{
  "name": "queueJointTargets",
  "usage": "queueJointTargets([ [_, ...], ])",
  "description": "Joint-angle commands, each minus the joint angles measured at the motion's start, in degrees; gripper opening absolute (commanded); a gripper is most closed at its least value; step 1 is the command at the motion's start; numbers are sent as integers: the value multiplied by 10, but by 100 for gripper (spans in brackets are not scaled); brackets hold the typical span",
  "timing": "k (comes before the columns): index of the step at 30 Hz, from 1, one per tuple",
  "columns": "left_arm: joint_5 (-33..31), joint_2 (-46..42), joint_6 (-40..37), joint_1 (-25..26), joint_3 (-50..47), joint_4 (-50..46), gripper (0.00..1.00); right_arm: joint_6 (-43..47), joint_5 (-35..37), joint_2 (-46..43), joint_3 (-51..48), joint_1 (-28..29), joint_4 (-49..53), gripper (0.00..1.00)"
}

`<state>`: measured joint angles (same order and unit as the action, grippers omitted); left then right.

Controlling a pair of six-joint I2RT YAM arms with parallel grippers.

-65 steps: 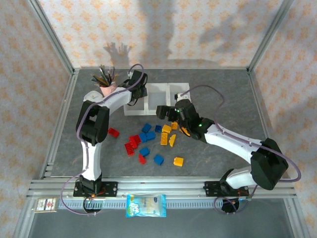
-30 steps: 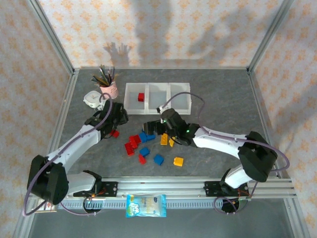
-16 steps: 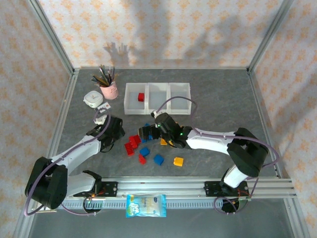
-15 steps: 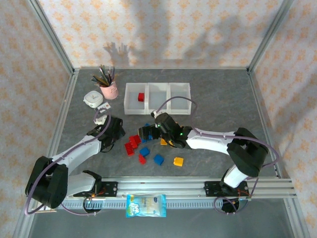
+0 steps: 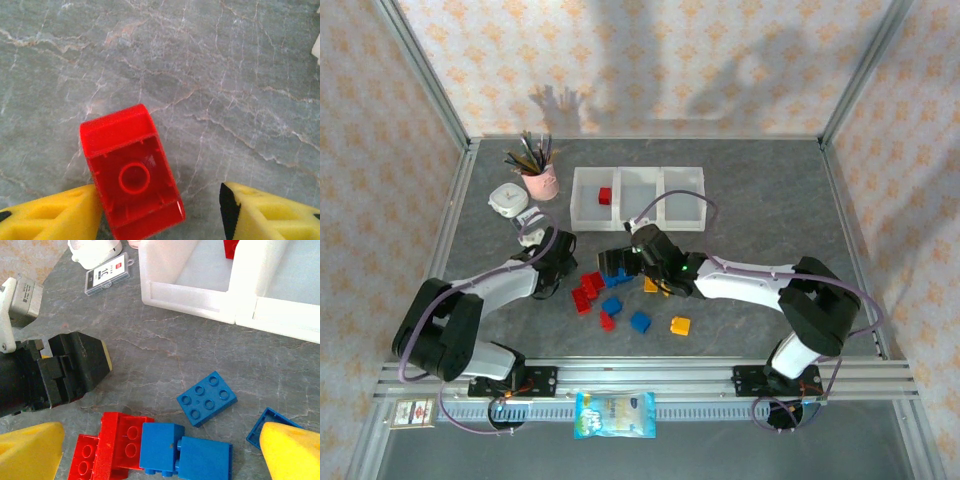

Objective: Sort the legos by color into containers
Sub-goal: Pick up the lego from the middle-left of the table.

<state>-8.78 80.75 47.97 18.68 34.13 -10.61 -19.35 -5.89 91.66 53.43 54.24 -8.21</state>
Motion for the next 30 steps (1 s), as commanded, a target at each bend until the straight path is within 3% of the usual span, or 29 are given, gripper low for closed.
queueJointTargets([
  [1, -31, 11, -9, -6, 17, 25, 63, 6, 25, 3, 13, 1, 7, 100],
  [18, -37, 32, -41, -9, 10, 31, 45, 0, 27, -1, 20, -5, 3, 100],
  [30, -56, -83, -67, 4, 13, -36, 36, -24, -7, -61, -2, -39, -8, 100],
])
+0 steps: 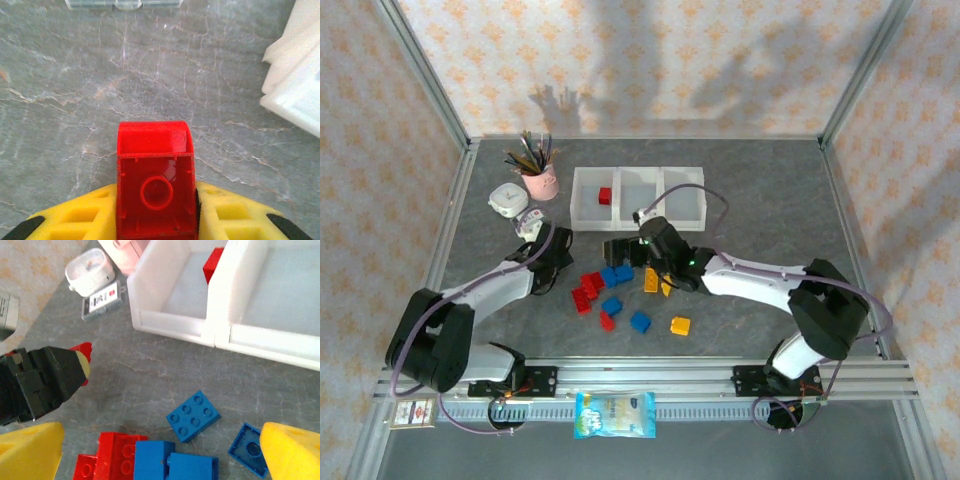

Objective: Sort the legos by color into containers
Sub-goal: Pick up the lego from the middle-left of the table, then place the lego in the container.

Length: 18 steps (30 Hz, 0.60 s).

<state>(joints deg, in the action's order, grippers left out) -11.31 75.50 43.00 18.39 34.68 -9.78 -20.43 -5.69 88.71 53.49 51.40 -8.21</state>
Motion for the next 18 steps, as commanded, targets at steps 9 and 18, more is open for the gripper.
queueJointTargets([
  [9, -24, -78, -63, 56, 107, -78, 34, -21, 0, -64, -8, -42, -6, 100],
  [18, 5, 87, -174, 67, 271, -49, 33, -40, 28, -55, -8, -59, -24, 100],
])
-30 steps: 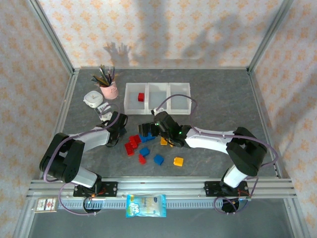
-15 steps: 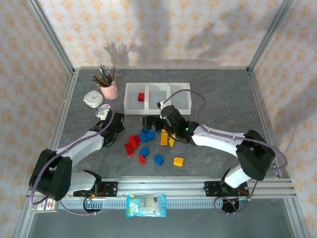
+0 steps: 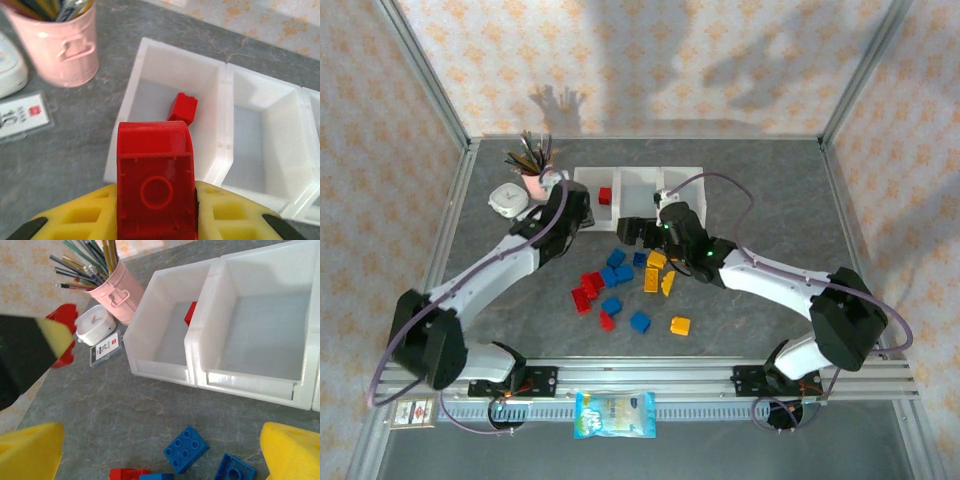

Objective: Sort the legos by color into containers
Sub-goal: Place the lego in the container.

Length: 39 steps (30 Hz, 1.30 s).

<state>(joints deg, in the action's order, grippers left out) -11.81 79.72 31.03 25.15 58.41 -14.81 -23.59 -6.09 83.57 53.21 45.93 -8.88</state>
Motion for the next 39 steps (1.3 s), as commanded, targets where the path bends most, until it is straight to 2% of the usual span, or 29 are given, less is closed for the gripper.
queueJointTargets([
  [1, 5, 73, -59, -1, 54, 0, 33, -8, 39, -3, -5, -7, -18, 100],
  [8, 24, 209, -82, -32, 168, 3, 34, -7, 40, -2, -1, -21, -21, 100],
  [17, 10, 360, -98, -55, 294, -43, 35, -1, 45, -2, -2, -23, -21, 100],
  [19, 14, 373, -100, -58, 300, -38, 36, 0, 45, -2, -2, -23, -21, 100],
  [23, 71, 388, -102, -57, 302, -24, 37, 2, 45, 0, -1, -25, -25, 100],
  [28, 83, 386, -98, -57, 289, -7, 39, 2, 44, 1, 1, -25, -23, 100],
  [39, 60, 369, -108, -57, 308, -54, 51, 1, 39, -8, 4, -25, -22, 100],
])
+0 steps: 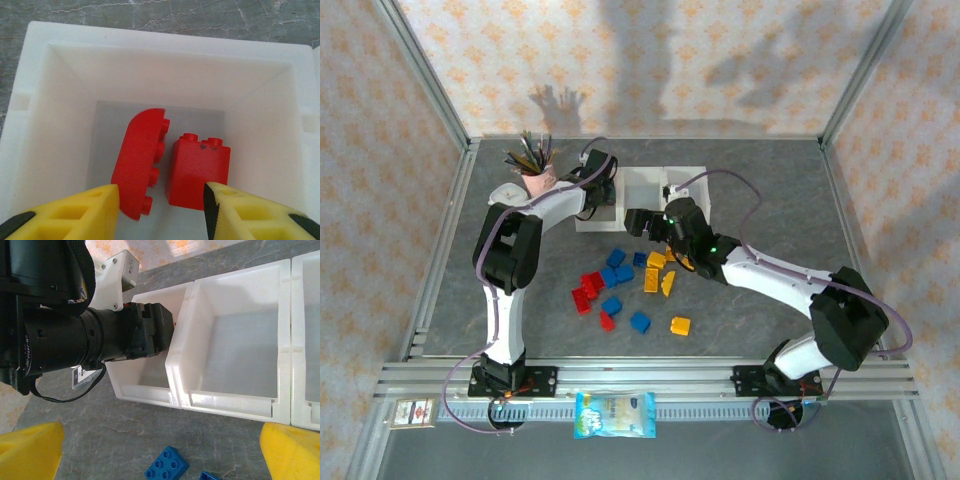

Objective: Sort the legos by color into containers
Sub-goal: Place the lego in the container, then pick up the legos from the middle-left of the table.

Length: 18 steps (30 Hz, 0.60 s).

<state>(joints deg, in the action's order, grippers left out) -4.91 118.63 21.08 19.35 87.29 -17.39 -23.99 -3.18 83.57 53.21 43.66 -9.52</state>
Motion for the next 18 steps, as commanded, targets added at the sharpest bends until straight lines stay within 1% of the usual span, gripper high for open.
queueJointTargets([
  [1, -10, -30, -9, 1, 15, -29, 52, 4, 8, -9, 4, -2, -15, 100],
  [4, -18, -63, -6, 1, 3, -38, 52, 4, -4, -10, 6, -2, -16, 100],
  [9, -6, -141, 9, 2, -52, -36, 52, 10, -37, -5, 14, -2, -11, 100],
  [14, 0, -228, 23, 12, -142, -33, 52, 18, -59, -4, 10, 0, 8, 100],
  [18, 0, -312, 46, 31, -242, -26, 52, 25, -68, -2, -2, 10, 30, 100],
])
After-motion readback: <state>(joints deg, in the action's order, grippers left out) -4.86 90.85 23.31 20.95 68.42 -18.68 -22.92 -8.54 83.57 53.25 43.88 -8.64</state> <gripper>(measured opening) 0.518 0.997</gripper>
